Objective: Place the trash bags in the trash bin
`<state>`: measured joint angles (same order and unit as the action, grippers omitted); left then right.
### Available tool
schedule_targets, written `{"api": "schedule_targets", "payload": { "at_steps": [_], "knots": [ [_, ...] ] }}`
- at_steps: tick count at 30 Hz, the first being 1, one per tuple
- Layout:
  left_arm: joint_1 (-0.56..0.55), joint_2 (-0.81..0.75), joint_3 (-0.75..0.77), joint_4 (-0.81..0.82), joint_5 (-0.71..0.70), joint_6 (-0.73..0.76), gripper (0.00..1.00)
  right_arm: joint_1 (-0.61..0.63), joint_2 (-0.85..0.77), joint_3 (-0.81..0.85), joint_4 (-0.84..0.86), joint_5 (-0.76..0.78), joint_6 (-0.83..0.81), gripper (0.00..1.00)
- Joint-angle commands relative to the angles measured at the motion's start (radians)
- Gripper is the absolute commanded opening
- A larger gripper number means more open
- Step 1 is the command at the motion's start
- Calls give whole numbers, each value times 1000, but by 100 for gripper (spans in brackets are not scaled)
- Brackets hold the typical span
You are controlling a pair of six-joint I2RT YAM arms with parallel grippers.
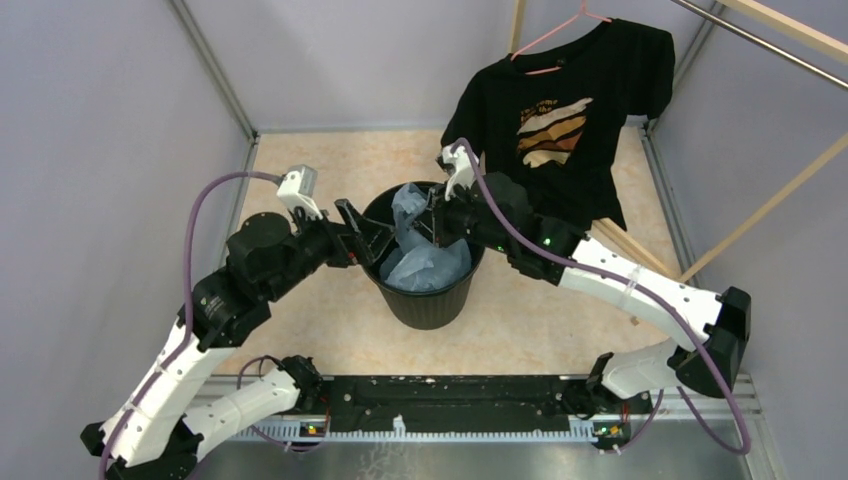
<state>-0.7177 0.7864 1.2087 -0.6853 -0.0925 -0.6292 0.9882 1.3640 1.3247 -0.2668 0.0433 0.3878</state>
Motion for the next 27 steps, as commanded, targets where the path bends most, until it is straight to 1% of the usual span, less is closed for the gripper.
{"api": "schedule_targets", "payload": {
  "at_steps": [1, 3, 4, 10, 12, 15, 18, 22, 25, 27],
  "knots": [
    [-1, -27, -12, 109, 38, -100, 98, 7, -31, -51, 133, -38, 55, 13],
    [0, -22, -17, 114, 36, -133, 98, 7, -42, -65, 161, -40, 63, 15],
    [0, -19, -17, 120, 38, -146, 98, 7, -44, -68, 169, -61, 67, 17],
    [0, 16, -4, 164, 87, -168, 98, 6, -77, -83, 218, -121, 113, 47],
    [0, 16, -8, 171, 87, -176, 98, 6, -106, -106, 253, -128, 140, 52],
    [-1, 5, -27, 182, 76, -200, 98, 5, -165, -183, 348, -127, 202, 57],
    [0, -22, -62, 192, 38, -240, 98, 3, -214, -271, 473, -120, 258, 58],
    [0, -53, -100, 198, -1, -282, 94, -3, -245, -319, 526, -98, 291, 58],
    [0, -60, -128, 214, -10, -312, 91, -6, -256, -332, 543, -98, 294, 50],
    [0, -46, -145, 249, 14, -320, 88, -7, -254, -331, 542, -102, 295, 43]
  ]
}}
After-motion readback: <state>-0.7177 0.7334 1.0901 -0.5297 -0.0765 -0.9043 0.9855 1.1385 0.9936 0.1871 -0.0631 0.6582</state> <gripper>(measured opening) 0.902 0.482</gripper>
